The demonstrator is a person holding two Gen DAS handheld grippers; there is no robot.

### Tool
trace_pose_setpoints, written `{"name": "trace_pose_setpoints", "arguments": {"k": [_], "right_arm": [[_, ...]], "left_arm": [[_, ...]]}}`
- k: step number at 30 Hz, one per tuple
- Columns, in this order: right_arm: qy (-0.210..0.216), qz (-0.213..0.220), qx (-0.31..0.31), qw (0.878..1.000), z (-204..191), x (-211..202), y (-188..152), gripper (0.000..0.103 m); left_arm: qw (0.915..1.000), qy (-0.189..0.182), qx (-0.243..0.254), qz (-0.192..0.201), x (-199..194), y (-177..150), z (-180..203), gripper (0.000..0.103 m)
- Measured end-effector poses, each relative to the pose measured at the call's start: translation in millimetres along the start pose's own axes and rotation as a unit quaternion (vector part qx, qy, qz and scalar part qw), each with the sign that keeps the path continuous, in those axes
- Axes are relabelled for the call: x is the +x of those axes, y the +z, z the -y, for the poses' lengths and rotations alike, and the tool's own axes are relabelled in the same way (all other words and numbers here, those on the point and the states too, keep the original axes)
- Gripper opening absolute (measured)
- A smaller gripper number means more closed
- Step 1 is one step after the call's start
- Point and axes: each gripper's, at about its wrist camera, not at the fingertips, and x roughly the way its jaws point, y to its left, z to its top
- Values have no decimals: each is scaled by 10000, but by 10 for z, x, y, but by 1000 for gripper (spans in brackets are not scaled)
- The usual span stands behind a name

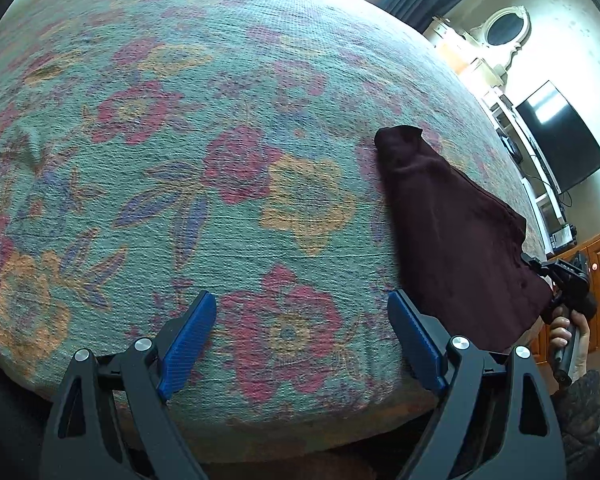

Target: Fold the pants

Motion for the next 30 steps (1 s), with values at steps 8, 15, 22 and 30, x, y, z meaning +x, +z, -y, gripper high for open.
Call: {"name": "trace_pose_setpoints", "arguments": {"k": [8,15,22,30], "right_arm": [[170,415,536,9976,376,-388,74,47],[451,384,362,9976,416,-702,-29,71],[191,-163,-66,9997,320,-523,-320,72],[426,-441,-186,9979,281,-336,-447,74]], "left_arm": [[10000,-5,47,-34,22,-9,37,86],[9998,-117,97,-111,107,-2,166,86],[9973,-615,-89,-396,265,-31,311,86],[9912,-1187,-21,-582,446,-43,567,87]]}}
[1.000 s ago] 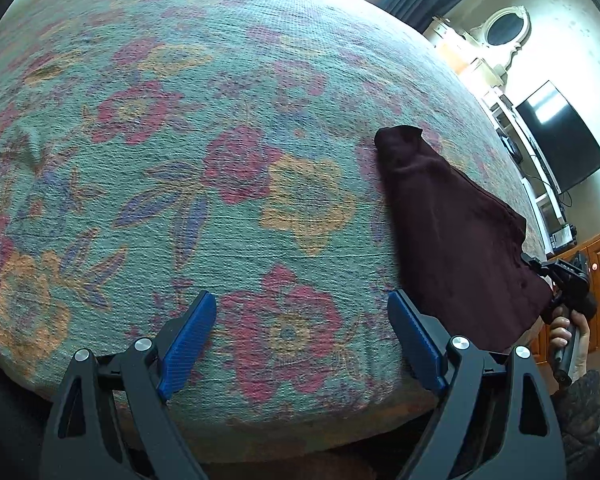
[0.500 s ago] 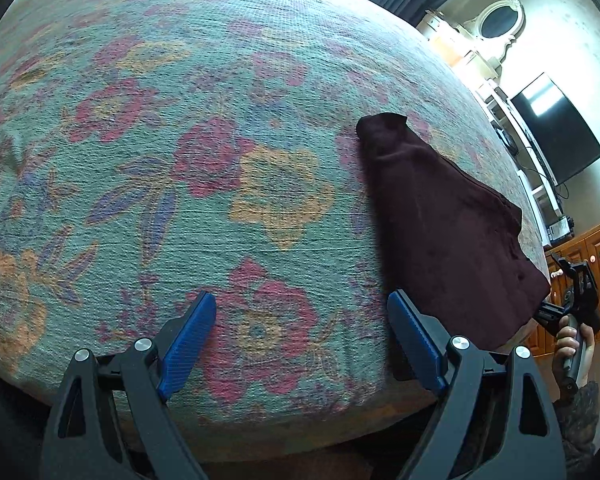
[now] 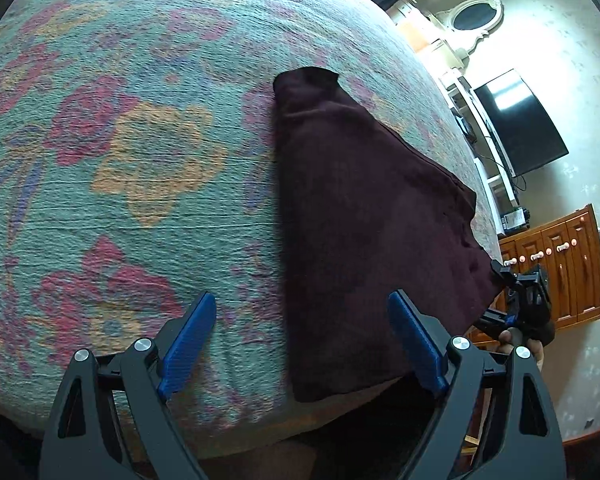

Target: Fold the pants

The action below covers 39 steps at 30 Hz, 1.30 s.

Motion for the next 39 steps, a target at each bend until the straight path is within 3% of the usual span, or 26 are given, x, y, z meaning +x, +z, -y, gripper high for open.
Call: {"name": "trace_pose_setpoints", "arguments": {"k": [8,13,15,18,20,23,31,35,39], "right_arm": [[81,-22,-60,9999,-30,13,-3,76],[74,-119,-98,9999,-139,85,0,75],[106,-120,11,9999,-115,74,39,74],[-14,-132,-112,9998,-110,81,51,73],[-280,-159,-365,9988,-155,128,12,60],[-291,-190,-356,9988,-124,157,-17,42],[-49,-53,-422,9991,-271,147,-137,35],[92,-210,-583,9980,-441,276,-216,35],[163,-479,-748,9959,-628,527,-331,35]], "left_arm": [[9977,-664,-117,-55,185,33,94,88],[9962,-835,-207,-107,248,59,100,82],[9967,-751,-242,-172,272,85,95,75],[9972,-632,-284,-282,309,117,77,52],[9965,-652,-404,-330,298,101,-3,42],[9966,-623,-453,-284,271,101,-31,32],[9973,-605,-423,-30,81,117,-57,24],[9989,-400,-177,179,-117,140,-74,23],[9987,-295,-315,265,-347,142,-323,23]]}}
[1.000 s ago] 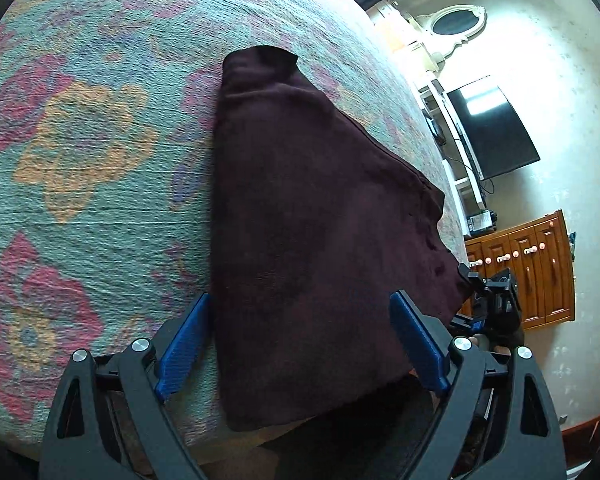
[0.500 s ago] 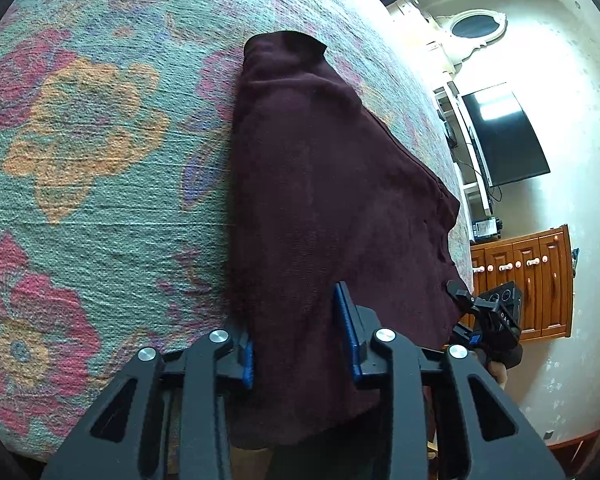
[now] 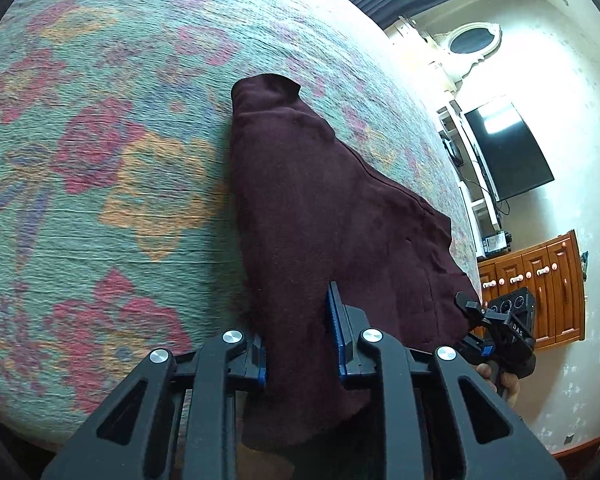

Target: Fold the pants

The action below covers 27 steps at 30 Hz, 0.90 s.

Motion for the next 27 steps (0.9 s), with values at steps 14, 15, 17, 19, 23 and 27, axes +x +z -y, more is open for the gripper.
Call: {"name": "trace_pose_setpoints", "arguments": {"k": [14,15,17,19,23,27], "right_arm": [[-2,-733,-178,9972,-239,608,-131,35],[56,-736,-102,9972,-178,603,-132,35],[186,-727,-38,9972,-123,604,-133,35],[183,-737,-74,9971,-138,608,-120,35],[200,-719,-72,9972,-123,600,-129,35],[199,-706,-73,9973,-106,584,-140,36]], "left_arm": [[9996,225,-147,79,-427,-138,-641,25],[9996,265,-64,83,-412,-132,-614,26],[9996,274,-28,76,-397,-127,-582,26],[9996,255,-75,66,-386,-117,-583,26],[9995,296,-44,72,-353,-106,-549,27],[9996,259,-129,35,-302,-79,-531,33]]}}
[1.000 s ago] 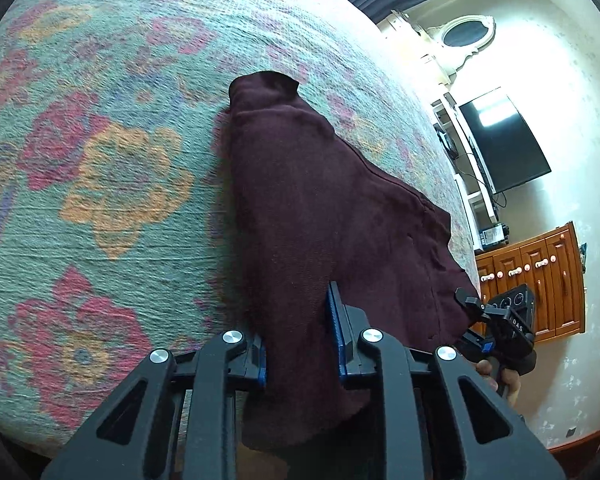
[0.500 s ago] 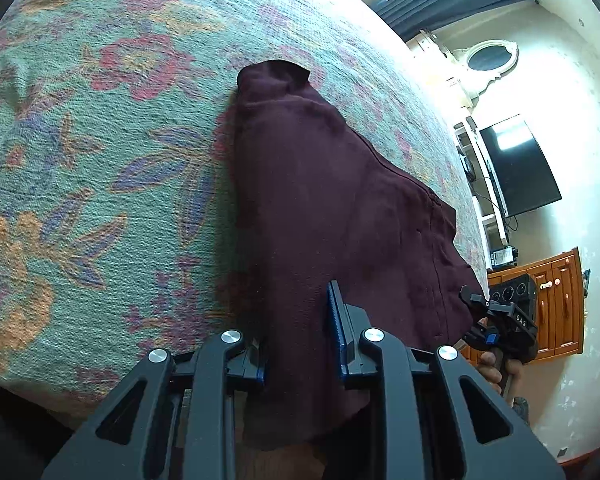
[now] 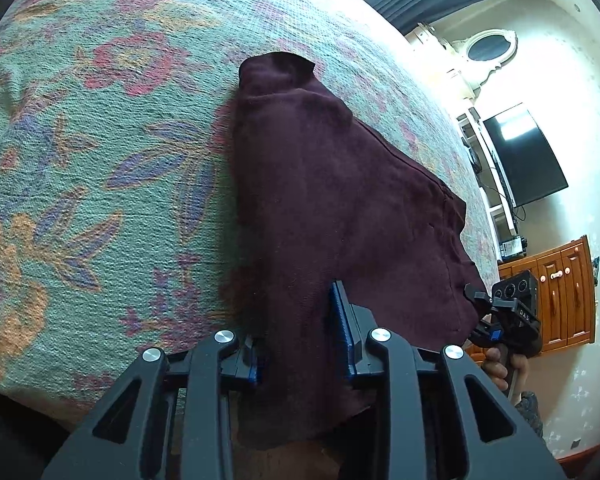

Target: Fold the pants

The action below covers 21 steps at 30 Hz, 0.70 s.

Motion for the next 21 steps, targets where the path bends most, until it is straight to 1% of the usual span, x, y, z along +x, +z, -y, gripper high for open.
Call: {"name": "trace_pose_setpoints", "arguments": {"k": [2,5,7,9,12,15,19,21], "right_arm": [[6,3,23,10000,9,-8,-4,36],[31,30,67,10000,48,-48,-16,38],[72,34,106,9999,113,-94,-18,40],[126,38,138,9998,132,-127,-16,43],[142,10,144,9998,200,-217,13,44],[-41,-9,42,10000,183,-304,29,48],[-582,266,-277,9976,59,-488,115,60],[-676,381,-363,9963,6,-530,205,62]], "left_arm": [[9999,-56,-106,-26,2,2,-55,36],[9999,-101,-123,-36,6,4,-74,43],[9999,-105,-59,-13,-3,1,-54,51],[10000,-58,44,60,-28,-11,1,66],[9994,129,264,165,-73,-42,113,76],[9985,310,411,210,-146,-59,189,77],[9982,287,390,365,-295,50,151,78],[9981,257,261,488,-341,184,61,78]]}}
